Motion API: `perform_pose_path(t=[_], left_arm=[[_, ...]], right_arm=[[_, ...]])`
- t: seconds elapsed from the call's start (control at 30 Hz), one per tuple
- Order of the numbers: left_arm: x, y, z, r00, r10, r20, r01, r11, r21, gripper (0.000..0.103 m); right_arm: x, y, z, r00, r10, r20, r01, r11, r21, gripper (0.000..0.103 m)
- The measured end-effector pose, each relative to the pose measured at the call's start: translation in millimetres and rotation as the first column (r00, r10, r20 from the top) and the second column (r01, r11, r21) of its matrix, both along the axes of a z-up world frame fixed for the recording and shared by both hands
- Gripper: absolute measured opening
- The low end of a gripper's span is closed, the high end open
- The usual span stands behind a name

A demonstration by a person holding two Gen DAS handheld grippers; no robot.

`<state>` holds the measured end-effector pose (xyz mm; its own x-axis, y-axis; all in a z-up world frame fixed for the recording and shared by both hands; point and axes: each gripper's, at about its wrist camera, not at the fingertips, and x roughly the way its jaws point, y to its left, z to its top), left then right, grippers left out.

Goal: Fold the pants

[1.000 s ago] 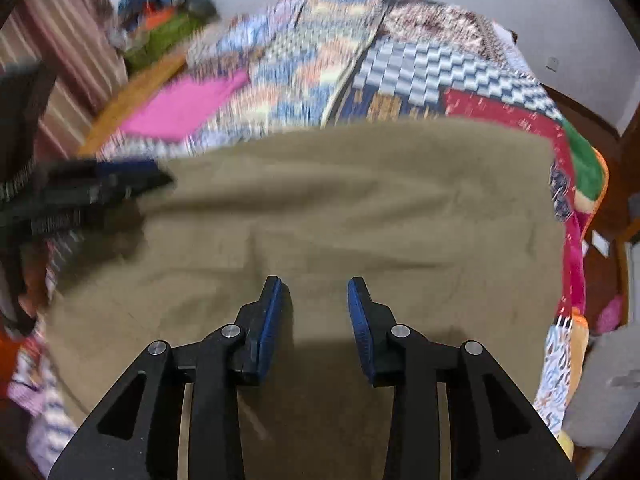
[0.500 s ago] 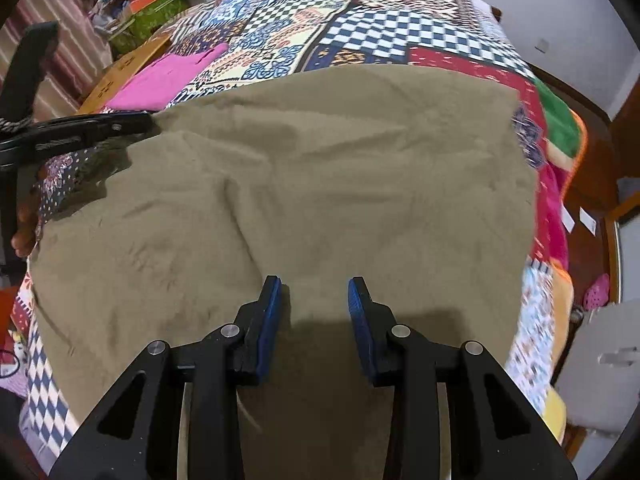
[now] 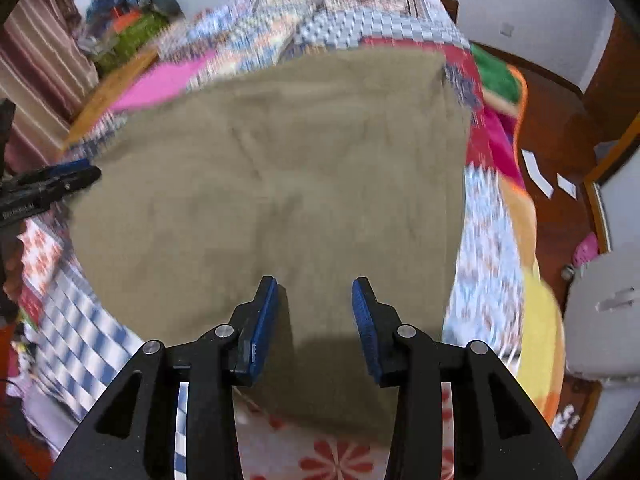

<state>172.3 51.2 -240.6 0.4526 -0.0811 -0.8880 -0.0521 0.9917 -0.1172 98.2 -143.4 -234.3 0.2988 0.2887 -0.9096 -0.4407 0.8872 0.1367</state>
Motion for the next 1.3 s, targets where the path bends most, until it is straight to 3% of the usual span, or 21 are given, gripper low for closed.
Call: perform_pose_path(t=[0.07, 0.1, 0.23, 0.4, 0.57, 0.73, 0.87, 0.93, 1.03, 1.17, 1.3], left_arm=[[-7, 2, -9, 0.999, 0.029, 0.021, -0.029, 0.999, 0.015, 0.085], [-9, 3, -13, 0.999, 0.037, 0.021, -0.038, 0.999, 0.013, 0.086], [-7, 14, -13, 0.997, 0.073, -0.006, -0.074, 0.996, -0.059, 0.086], [-23, 19, 16, 0.994, 0.098, 0.040, -0.097, 0.995, -0.024, 0.085], [-47, 37, 31, 0.988, 0.151, 0.027, -0.145, 0.977, -0.157, 0.094], [-59, 42, 20, 0.985, 0.159, -0.060, -0.170, 0.917, -0.361, 0.094], [-57, 31, 5, 0.983, 0.152, -0.105, -0.182, 0.888, -0.422, 0.094], [-53, 28, -4, 0.979, 0.158, -0.132, -0.202, 0.860, -0.469, 0.094], [-47, 25, -8, 0.973, 0.188, -0.134, -0.230, 0.840, -0.492, 0.094], [-38, 30, -15, 0.965, 0.220, -0.143, -0.261, 0.757, -0.599, 0.097], [-30, 38, -20, 0.954, 0.262, -0.149, -0.295, 0.711, -0.638, 0.097]], right_arm=[[-9, -8, -7, 1.000, -0.016, 0.005, 0.016, 1.000, 0.002, 0.040], [-11, -13, -7, 0.999, -0.027, -0.024, 0.027, 1.000, -0.003, 0.040], [-18, -25, -7, 0.997, -0.064, -0.041, 0.065, 0.998, 0.021, 0.040], [-22, -24, 3, 0.998, -0.068, -0.020, 0.067, 0.998, -0.009, 0.041], [-20, -28, 23, 0.996, -0.084, 0.027, 0.084, 0.997, 0.002, 0.041], [-18, -18, 49, 0.991, -0.081, 0.110, 0.077, 0.996, 0.033, 0.041], [-14, -1, 57, 0.987, -0.059, 0.147, 0.050, 0.997, 0.063, 0.044], [-11, 7, 55, 0.988, -0.043, 0.149, 0.033, 0.997, 0.071, 0.044], [-11, 24, 47, 0.990, -0.013, 0.140, 0.003, 0.998, 0.069, 0.044], [-6, 45, 29, 0.995, 0.023, 0.095, -0.030, 0.997, 0.069, 0.044], [-7, 56, 11, 0.997, 0.050, 0.052, -0.053, 0.997, 0.050, 0.044]])
